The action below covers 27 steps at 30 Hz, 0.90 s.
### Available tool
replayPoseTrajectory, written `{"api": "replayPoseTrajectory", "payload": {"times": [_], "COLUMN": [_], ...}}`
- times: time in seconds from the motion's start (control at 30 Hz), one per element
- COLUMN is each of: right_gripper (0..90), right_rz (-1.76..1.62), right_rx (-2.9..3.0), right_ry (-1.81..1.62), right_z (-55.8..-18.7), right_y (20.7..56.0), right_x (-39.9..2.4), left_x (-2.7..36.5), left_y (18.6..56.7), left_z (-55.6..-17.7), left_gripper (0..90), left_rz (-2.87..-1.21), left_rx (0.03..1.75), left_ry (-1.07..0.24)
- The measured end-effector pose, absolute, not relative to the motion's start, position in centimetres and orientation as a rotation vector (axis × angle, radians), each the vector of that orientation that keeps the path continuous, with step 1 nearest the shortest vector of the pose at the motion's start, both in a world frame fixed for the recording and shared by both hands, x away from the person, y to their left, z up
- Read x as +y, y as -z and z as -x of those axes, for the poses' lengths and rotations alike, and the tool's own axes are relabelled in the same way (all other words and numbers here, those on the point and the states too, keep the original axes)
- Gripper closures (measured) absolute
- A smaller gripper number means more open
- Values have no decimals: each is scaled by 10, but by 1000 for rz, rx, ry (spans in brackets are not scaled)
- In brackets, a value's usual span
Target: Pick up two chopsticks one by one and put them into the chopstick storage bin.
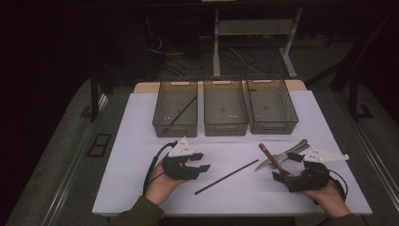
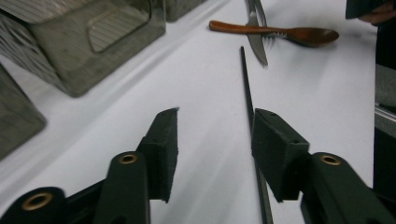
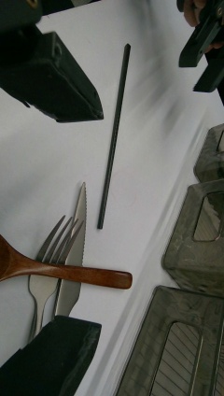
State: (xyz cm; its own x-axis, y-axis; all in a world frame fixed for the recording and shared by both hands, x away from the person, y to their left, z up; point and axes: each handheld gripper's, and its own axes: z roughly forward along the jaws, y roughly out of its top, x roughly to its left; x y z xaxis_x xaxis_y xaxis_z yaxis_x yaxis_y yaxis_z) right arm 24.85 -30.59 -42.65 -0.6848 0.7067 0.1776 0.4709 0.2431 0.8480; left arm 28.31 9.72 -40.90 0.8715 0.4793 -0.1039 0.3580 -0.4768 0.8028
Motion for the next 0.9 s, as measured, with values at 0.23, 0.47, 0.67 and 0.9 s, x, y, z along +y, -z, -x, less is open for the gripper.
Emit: {"api": "replayPoseTrajectory", "payload": {"times": [0.23, 0.47, 0.67, 0.9], "right_gripper": [9, 9, 9, 9], "right_rz": [-1100, -1102, -1102, -1101], "right_rx": [2272, 2272, 2273, 2274], "right_ry": [-1421, -1418, -1414, -1413], "right_z": [-248, -248, -248, -248], "right_y": [426, 426, 426, 426], "right_x": [-306, -306, -306, -306], "left_x": [88, 79, 68, 60], "left_y": [419, 426, 433, 441], "left_z": [-282, -280, -277, -274], "left_gripper": [621, 695, 742, 774], "left_rz": [-2159, -2191, -2234, -2291], "left_rx": [597, 590, 574, 556], "left_ry": [-117, -67, -44, -39]}}
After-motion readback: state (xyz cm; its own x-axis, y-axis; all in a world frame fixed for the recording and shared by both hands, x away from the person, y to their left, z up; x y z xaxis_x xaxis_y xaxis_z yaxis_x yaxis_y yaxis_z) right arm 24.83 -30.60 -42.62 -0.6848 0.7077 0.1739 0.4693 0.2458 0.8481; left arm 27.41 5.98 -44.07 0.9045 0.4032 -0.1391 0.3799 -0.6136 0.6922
